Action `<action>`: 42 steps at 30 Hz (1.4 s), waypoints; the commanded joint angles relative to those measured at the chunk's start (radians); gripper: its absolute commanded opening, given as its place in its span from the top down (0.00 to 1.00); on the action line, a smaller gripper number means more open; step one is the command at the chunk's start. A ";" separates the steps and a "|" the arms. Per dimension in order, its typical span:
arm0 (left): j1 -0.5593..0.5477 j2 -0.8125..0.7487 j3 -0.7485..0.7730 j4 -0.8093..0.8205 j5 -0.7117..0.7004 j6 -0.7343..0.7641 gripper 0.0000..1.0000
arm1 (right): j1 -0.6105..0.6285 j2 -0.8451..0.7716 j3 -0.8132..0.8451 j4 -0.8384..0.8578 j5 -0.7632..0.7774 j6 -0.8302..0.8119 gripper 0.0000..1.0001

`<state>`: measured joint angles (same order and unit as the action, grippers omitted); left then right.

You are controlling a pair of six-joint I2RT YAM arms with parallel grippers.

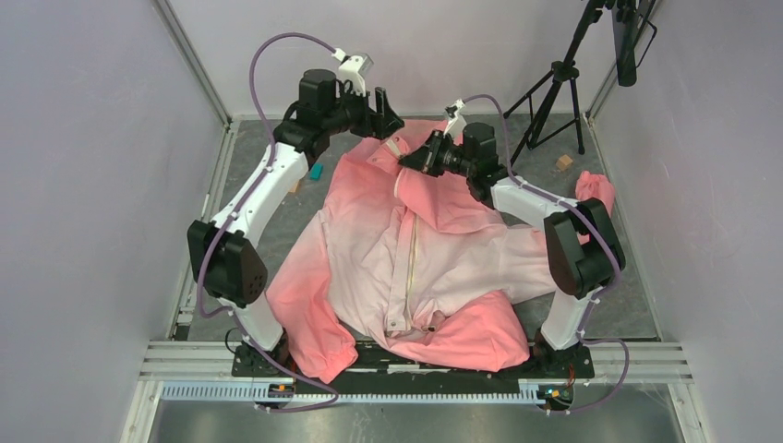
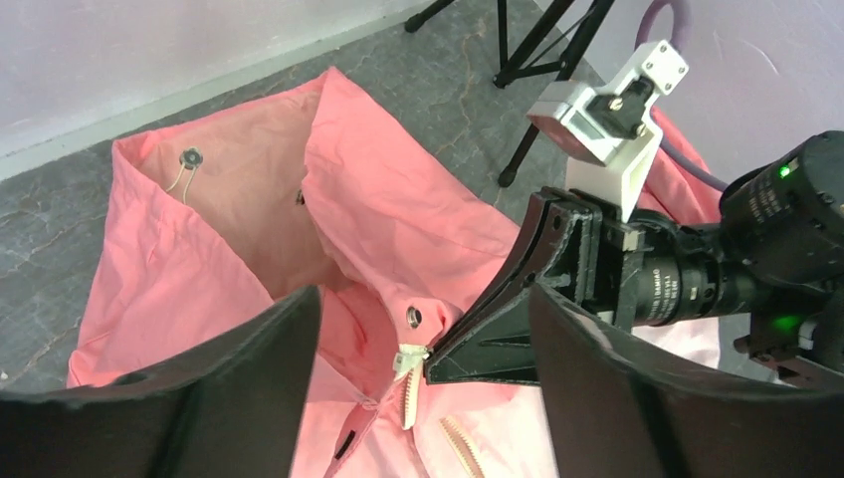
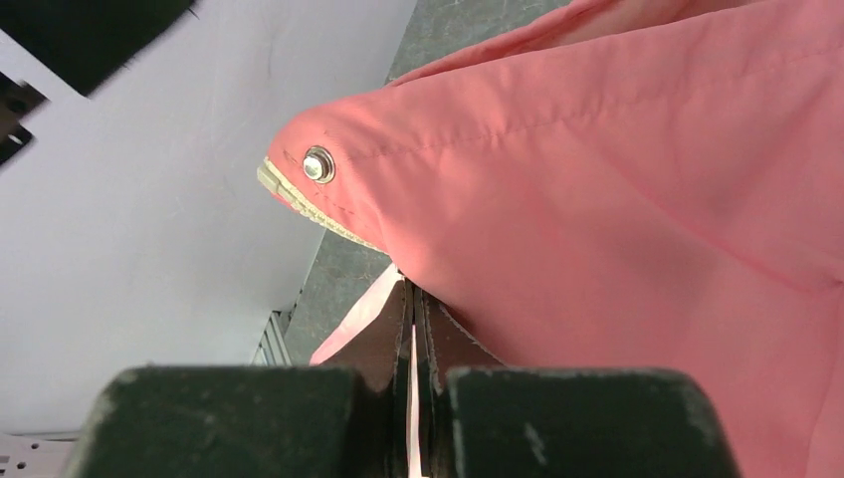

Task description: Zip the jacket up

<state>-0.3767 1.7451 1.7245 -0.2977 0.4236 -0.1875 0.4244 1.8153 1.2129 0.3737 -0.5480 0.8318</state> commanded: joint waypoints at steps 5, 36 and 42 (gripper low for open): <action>0.002 -0.074 -0.168 0.067 0.067 0.001 0.07 | -0.001 -0.009 0.013 0.098 -0.032 0.039 1.00; 0.011 0.089 -0.043 0.535 -0.184 0.398 0.98 | 0.035 0.011 -0.037 -0.298 0.164 0.326 1.00; 0.011 0.152 0.024 0.590 -0.244 0.497 0.98 | 0.070 -0.015 -0.113 -0.404 0.219 0.354 1.00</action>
<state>-0.3840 1.8759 1.6463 0.0196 0.3073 0.1703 0.4610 1.8313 1.1759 0.1841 -0.3481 1.1633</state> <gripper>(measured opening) 0.052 0.010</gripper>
